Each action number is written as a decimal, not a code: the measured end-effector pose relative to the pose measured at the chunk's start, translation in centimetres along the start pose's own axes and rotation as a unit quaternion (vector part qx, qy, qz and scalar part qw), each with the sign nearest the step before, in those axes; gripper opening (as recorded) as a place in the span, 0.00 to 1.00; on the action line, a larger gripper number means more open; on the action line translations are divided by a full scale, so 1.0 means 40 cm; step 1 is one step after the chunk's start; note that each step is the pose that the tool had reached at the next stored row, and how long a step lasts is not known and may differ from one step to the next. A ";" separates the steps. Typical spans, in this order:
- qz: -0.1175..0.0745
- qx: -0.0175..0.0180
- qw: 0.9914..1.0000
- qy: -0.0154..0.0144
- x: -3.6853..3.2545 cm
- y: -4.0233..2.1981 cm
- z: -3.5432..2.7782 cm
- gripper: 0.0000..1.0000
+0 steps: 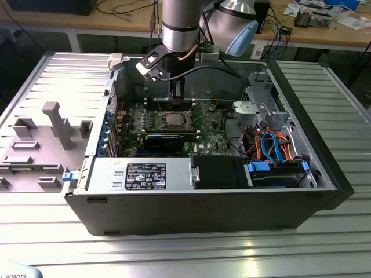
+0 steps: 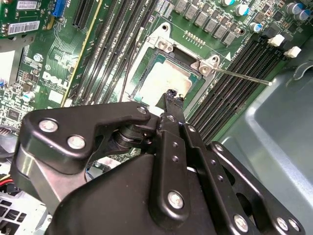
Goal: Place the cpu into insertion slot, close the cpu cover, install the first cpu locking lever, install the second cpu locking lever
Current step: 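Place the cpu into insertion slot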
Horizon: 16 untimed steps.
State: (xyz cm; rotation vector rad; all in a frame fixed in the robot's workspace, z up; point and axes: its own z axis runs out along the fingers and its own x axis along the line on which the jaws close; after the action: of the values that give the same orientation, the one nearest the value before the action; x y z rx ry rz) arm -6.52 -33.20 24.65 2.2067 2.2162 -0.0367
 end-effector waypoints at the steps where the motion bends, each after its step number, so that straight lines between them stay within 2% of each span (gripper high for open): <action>1: 0.000 0.000 1.000 0.000 0.000 0.000 0.000 0.11; 4: 0.000 0.000 1.000 0.000 0.000 0.008 -0.001 0.11; 5: 0.000 0.000 1.000 0.000 0.000 0.008 -0.006 0.11; 7: 0.000 0.000 1.000 0.000 -0.001 0.008 -0.027 0.11; 11: 0.000 0.000 1.000 0.000 -0.002 0.008 -0.058 0.11; 16: 0.000 0.000 1.000 0.000 -0.002 0.008 -0.087 0.11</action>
State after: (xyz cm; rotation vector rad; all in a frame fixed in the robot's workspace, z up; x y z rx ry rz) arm -6.18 -33.20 28.14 2.2063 2.2171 -0.0366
